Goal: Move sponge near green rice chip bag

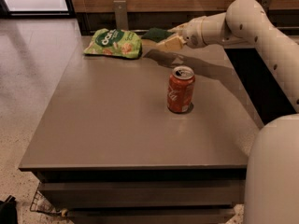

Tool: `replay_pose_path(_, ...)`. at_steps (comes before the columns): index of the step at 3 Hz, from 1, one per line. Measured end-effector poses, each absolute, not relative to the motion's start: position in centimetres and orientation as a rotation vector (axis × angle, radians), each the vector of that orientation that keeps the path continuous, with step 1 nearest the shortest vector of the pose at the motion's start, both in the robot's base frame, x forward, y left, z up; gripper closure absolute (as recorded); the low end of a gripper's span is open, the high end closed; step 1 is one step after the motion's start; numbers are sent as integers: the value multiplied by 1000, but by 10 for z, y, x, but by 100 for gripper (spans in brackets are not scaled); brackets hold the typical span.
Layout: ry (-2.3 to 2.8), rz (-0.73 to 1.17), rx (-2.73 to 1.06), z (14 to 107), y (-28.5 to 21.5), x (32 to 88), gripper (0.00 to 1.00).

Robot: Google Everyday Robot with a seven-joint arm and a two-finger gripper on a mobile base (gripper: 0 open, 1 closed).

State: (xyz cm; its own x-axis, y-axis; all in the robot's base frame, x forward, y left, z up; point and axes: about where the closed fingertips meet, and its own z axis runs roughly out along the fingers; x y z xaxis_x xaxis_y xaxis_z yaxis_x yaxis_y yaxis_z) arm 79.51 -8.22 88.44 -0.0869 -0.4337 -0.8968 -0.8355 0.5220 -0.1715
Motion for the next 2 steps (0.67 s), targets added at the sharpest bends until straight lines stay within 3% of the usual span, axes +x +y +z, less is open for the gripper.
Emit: replay_pose_path(2, 1712, 488, -1084, 881, -76, 796, 12)
